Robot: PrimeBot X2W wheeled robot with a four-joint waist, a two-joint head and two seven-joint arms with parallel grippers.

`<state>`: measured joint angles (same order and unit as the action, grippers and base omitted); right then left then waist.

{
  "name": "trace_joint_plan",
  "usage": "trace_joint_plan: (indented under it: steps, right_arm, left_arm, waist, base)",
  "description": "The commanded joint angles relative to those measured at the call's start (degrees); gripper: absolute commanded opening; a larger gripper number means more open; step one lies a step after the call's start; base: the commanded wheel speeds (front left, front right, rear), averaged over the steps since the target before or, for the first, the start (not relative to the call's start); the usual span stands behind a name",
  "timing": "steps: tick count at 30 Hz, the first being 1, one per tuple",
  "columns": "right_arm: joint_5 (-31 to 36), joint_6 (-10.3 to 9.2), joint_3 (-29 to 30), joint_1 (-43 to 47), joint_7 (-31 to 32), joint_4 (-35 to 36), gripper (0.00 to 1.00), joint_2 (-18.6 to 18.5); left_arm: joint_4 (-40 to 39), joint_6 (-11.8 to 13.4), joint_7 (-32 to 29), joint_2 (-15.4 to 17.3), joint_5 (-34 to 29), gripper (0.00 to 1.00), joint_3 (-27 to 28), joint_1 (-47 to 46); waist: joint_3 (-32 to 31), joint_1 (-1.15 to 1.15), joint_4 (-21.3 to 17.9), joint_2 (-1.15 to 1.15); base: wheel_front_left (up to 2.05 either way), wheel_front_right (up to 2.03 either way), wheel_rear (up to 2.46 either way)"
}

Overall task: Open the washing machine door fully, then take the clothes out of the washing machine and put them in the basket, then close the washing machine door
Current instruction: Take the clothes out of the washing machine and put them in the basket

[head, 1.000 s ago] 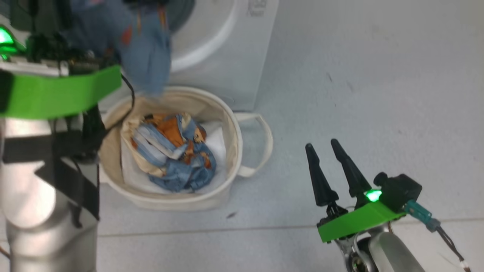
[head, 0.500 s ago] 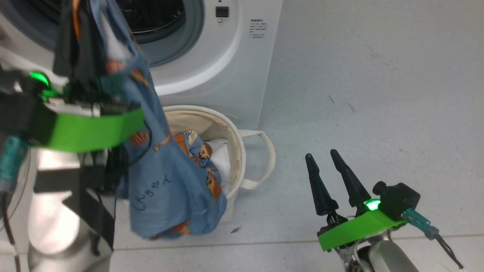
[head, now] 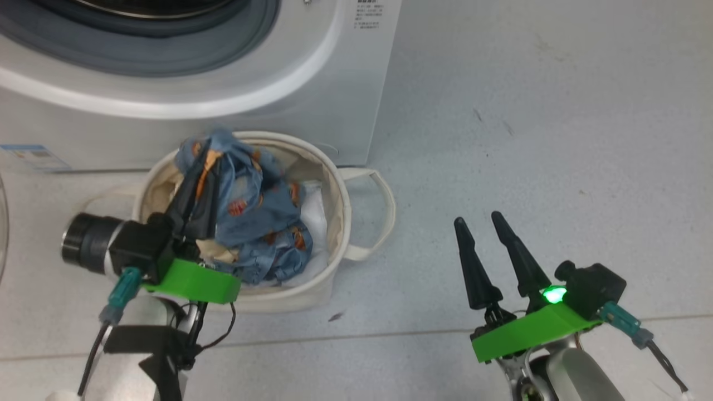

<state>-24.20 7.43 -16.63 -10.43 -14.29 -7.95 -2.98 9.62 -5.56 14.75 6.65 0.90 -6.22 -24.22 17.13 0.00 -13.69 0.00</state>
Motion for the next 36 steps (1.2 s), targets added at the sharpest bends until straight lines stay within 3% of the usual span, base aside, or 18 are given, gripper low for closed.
trace_joint_plan:
  steps: [1, 12, 24, 36]
  right_arm:
    - [0.4, 0.06, -1.1, -1.7, -0.7, 2.3, 1.0, 0.1]
    - [-0.5, 0.06, -1.2, -3.5, -0.7, 3.9, 1.0, 0.1]
    - [-1.7, 0.06, -1.9, -5.7, -0.7, 6.0, 1.0, 0.1]
    - [-1.7, 0.06, -1.5, -6.1, -0.7, 7.0, 1.0, 0.1]
  left_arm:
    - [0.0, 0.2, 0.2, 1.7, -0.7, 0.0, 1.5, -1.9]
    - [17.7, 0.8, 0.2, 3.6, -1.7, 0.0, 0.5, -8.1]
    - [28.1, 1.9, 0.2, 5.9, 0.4, 0.0, 2.4, -14.9]
    - [36.1, 2.9, 0.2, 7.4, 0.9, 0.0, 3.5, -19.4]
  waist:
    - [1.4, 0.0, -0.2, 0.0]
    - [7.9, 0.0, -1.8, 0.0]
    - [15.0, 0.0, -5.4, 0.0]
    - [18.0, 0.0, -6.9, 0.0]
  base:
    - [0.0, 0.0, 0.0]
    - [0.0, 0.0, 0.0]
    - [0.0, 0.0, 0.0]
    - [0.0, 0.0, 0.0]
